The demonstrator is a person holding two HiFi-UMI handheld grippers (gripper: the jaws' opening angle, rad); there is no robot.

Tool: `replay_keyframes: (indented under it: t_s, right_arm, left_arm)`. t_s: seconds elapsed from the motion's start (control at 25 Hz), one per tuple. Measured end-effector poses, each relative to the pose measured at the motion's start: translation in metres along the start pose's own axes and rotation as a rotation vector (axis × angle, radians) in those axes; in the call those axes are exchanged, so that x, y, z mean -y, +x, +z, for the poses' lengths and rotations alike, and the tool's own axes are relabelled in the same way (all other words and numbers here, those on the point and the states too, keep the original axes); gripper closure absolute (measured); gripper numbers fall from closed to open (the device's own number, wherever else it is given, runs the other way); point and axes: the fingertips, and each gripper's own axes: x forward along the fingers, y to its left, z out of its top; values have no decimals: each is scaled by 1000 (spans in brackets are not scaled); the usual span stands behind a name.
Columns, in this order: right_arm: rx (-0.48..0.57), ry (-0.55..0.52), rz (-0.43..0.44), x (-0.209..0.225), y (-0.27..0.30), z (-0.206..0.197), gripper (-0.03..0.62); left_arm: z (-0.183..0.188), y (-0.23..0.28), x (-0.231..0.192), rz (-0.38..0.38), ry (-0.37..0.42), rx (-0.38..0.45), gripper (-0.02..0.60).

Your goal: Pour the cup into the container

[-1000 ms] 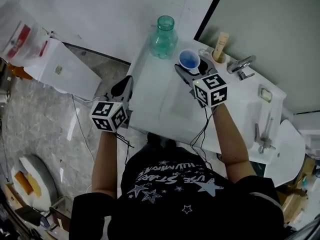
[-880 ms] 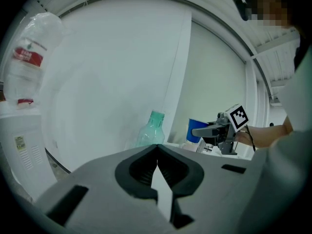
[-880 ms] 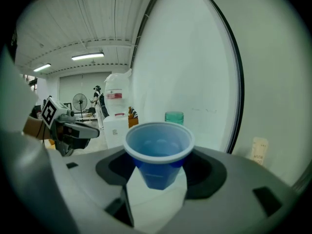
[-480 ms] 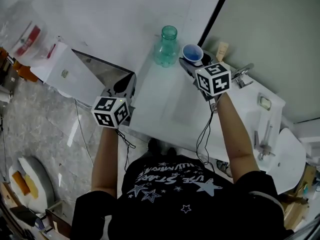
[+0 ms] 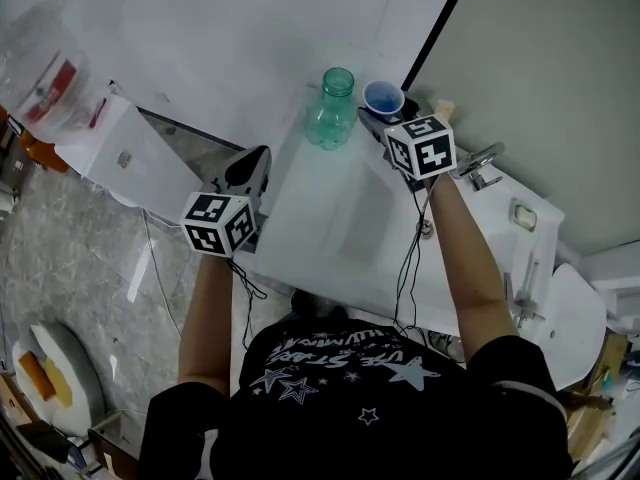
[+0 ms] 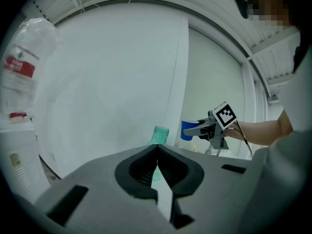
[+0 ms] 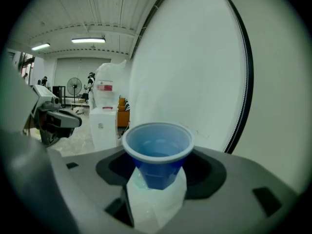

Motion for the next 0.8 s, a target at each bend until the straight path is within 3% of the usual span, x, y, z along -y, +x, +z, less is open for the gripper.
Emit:
replay_keyframes:
  t_s: [0.44,0.8]
  right_arm:
    - [-45,-45,-49,22,37,6,310]
    - [-107,-173,-117,38,55,10,310]
  left_arm:
    - [6,21,-20,-6,-2,1,571]
    - [3,32,-28,-5,-13,-5,571]
